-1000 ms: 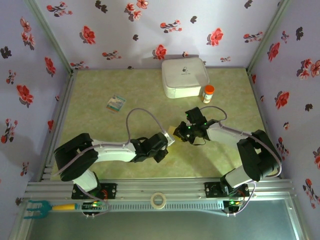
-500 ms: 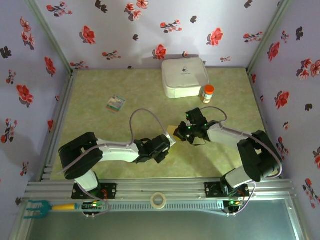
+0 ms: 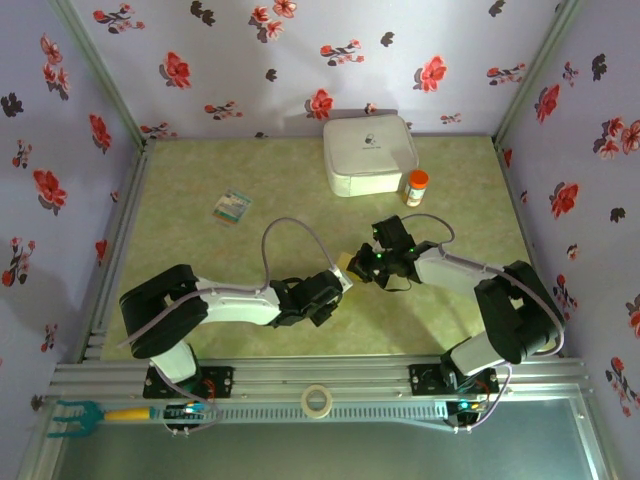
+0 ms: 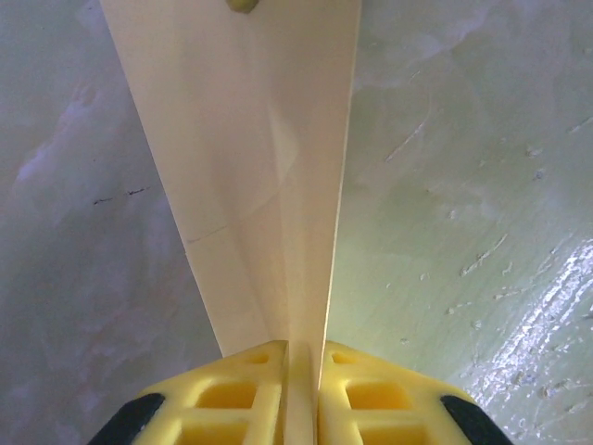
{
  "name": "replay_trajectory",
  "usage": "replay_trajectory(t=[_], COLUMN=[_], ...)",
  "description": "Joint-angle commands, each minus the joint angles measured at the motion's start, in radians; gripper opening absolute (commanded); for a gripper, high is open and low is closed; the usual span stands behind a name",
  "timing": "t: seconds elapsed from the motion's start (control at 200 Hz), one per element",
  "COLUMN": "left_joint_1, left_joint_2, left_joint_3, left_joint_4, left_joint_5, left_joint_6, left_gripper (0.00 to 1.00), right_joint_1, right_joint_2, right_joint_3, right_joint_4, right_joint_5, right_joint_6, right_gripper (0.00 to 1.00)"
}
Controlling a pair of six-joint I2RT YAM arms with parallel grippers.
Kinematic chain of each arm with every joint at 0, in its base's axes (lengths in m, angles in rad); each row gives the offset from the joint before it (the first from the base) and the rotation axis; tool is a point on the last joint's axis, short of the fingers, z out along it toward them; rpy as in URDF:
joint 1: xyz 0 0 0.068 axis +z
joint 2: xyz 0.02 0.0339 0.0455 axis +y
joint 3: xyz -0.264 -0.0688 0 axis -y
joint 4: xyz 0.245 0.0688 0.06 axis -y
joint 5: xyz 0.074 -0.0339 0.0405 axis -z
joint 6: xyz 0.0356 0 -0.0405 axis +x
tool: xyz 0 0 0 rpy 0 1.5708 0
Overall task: Fold a paper plane with a square sheet of paper (pick it up from the middle)
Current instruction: Fold the wing for the fifth time at the center of the table.
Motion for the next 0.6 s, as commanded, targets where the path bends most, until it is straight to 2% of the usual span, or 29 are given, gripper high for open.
replay_trajectory(t=[0.0,0.14,0.25,0.36,0.45,0.535,0.595], left_joint_1=[-0.01,-0.01,-0.009,-0.008,-0.002,0.018,0.032], left_joint_2=[0.006,0.007,0.006,0.019,0.033,0.04,0.044], left_joint_3=[0.017,0.016,0.014,0.023,0.029,0.033,0.037], left_joint_4=[-0.01,-0.007,-0.006,-0.014,-0.017,-0.016,-0.016], left_joint_5=[-0.027,-0.027,-0.025,-0.007,0.019,0.086,0.133], left_joint_6=[-0.002,-0.008,-0.012,-0.02,-0.042,-0.056,-0.062], left_gripper=[0.12,0.04,0.03,0.01,0.0,0.0,0.0], right_joint_1=[-0.006,-0.007,-0.007,-0.007,-0.009,-0.017,-0.028], right_joint_2=[-0.022,-0.024,-0.026,-0.03,-0.045,-0.087,-0.125], right_joint_3=[-0.016,-0.02,-0.02,-0.015,-0.006,-0.003,-0.006], right_joint_4=[0.003,0.001,-0.006,-0.017,-0.052,-0.1,-0.135], right_joint_5=[-0.003,0.0,0.008,0.011,0.031,0.081,0.117], right_joint_6=[0.008,0.007,0.001,-0.01,-0.033,-0.058,-0.075], right_gripper=[0.0,0.01,0.04,0.13,0.28,0.37,0.39])
